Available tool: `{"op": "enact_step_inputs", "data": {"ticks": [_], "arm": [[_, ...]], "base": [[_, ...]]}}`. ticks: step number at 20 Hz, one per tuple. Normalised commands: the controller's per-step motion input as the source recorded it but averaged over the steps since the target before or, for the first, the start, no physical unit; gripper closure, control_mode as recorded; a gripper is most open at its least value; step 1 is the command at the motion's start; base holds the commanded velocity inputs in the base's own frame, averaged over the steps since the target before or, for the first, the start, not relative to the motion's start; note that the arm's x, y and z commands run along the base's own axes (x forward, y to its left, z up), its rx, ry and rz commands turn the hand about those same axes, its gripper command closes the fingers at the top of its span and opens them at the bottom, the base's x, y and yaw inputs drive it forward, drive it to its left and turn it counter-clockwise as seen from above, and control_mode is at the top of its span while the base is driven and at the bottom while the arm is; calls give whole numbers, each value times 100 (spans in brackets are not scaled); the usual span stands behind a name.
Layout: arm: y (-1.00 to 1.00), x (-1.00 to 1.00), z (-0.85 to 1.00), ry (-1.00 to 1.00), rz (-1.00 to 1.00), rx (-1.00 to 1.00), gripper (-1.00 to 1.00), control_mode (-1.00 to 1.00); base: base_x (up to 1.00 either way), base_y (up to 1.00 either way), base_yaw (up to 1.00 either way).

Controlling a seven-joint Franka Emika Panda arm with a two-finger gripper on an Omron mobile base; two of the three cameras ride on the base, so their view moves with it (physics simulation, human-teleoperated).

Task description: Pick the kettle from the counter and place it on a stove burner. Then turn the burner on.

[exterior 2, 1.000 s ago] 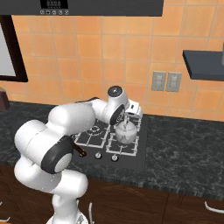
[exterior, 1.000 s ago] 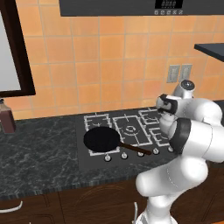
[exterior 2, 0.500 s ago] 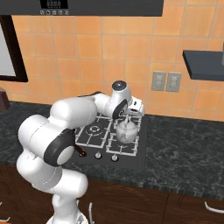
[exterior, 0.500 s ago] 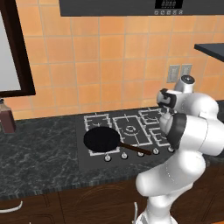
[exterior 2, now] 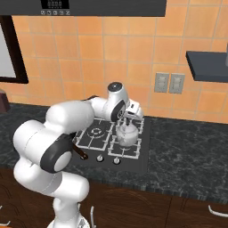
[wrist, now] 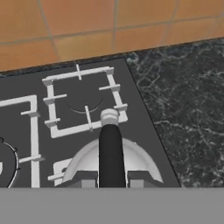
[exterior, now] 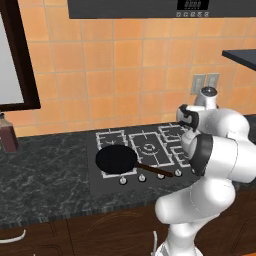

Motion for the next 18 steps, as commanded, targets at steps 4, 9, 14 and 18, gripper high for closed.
{"op": "enact_step_inputs", "data": {"ticks": [4, 9, 14, 18], "arm": [[0, -17, 0, 4, -12, 0, 100, -100], [0, -24, 0, 4, -12, 0, 100, -100], [0, -2, 0, 1, -12, 0, -100, -100], [0, 0, 0, 0, -11, 0, -100, -100]], "base": [[0, 0, 0], [0, 0, 0], [0, 0, 0], [0, 0, 0]]}}
